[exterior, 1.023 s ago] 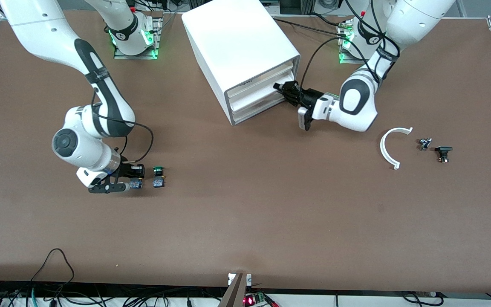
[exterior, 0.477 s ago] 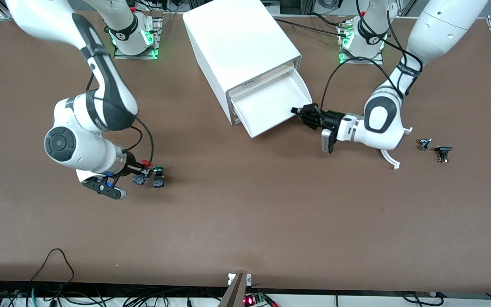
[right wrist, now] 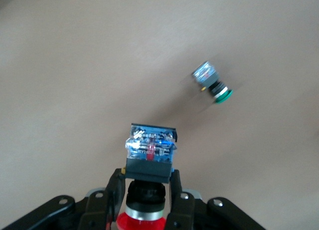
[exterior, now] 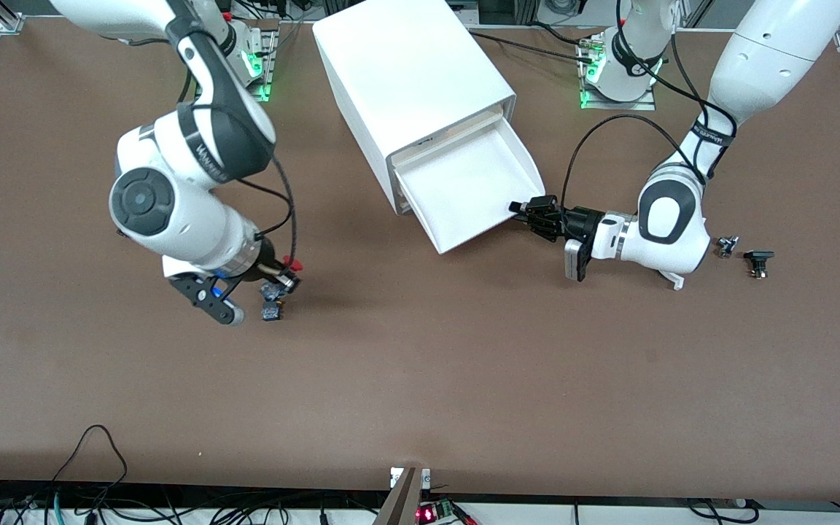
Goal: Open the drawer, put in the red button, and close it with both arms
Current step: 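Carry the red button over the open drawer with the right gripper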
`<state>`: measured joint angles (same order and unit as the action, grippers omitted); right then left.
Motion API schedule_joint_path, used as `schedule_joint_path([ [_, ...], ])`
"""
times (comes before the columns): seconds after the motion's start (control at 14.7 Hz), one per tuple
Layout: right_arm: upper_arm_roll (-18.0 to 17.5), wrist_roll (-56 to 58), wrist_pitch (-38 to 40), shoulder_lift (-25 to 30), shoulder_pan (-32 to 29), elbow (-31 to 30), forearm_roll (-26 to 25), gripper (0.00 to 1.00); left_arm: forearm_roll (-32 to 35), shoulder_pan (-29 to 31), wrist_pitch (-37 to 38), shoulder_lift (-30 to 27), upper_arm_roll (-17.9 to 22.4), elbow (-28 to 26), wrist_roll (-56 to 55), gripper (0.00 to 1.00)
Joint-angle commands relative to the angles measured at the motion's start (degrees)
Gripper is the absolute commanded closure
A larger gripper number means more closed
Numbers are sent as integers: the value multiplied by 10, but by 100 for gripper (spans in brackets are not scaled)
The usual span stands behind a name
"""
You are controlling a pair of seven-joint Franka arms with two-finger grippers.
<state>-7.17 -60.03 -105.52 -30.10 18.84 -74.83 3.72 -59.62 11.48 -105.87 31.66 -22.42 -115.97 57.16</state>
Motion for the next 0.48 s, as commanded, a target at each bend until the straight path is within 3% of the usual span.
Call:
schedule_joint_path([
  [0.0, 4, -67, 21, -3, 36, 40, 5, 100, 17, 10, 33, 4, 0, 21, -20, 0],
  [0.27, 8, -160, 16, -3, 95, 63, 1, 100, 44, 13, 49, -35, 0, 32, -112, 0],
  [0.41, 8, -202, 14, -4, 117, 78, -6, 100, 105, 13, 61, -53, -1, 65, -176, 0],
])
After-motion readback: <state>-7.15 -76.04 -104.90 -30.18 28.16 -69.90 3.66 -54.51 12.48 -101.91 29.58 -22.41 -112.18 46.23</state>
